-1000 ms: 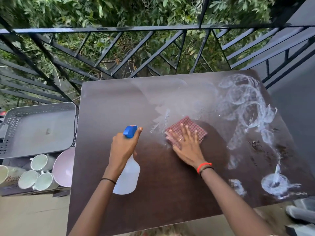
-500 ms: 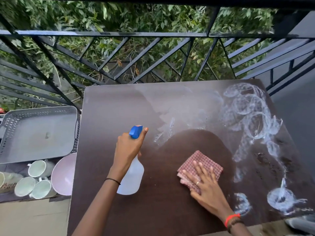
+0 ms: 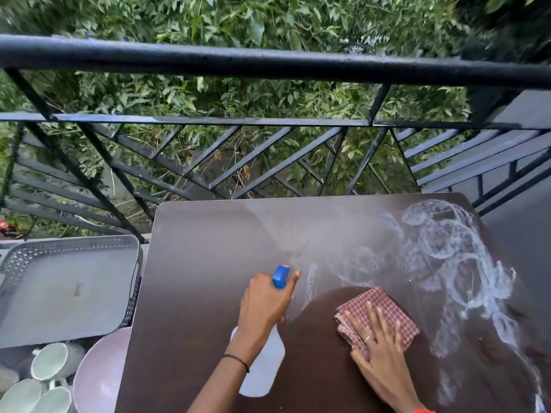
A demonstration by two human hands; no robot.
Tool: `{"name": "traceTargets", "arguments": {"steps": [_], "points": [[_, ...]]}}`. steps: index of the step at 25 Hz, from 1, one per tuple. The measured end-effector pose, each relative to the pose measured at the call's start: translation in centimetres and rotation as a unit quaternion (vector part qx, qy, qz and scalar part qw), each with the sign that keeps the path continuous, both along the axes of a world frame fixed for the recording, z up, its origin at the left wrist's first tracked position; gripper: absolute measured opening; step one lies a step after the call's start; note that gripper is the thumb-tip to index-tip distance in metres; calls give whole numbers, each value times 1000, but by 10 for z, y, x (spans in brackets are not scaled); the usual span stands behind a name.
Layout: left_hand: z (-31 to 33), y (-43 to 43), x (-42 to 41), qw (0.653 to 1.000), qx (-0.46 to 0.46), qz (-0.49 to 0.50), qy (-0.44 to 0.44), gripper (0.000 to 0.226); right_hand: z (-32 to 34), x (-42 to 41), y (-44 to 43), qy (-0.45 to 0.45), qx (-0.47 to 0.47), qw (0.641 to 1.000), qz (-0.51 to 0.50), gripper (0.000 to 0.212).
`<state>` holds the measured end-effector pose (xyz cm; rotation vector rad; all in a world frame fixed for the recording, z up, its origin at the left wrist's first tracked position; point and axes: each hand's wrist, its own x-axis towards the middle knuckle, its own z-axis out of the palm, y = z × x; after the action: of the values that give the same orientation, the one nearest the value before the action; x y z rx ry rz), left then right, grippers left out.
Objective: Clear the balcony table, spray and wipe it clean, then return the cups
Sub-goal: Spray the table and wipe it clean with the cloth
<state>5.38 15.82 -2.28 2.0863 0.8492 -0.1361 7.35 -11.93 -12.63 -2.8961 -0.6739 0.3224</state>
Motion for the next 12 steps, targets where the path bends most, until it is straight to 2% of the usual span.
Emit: {"name": "traceTargets", "arguments": {"steps": [5, 12], "points": [[13, -4, 30, 1000, -13, 5, 9, 62, 0, 0, 11, -19, 9, 1000, -13, 77], [19, -16, 25, 1000, -7, 25, -4, 62, 3, 0, 13, -8, 1, 999, -36, 73]]}}
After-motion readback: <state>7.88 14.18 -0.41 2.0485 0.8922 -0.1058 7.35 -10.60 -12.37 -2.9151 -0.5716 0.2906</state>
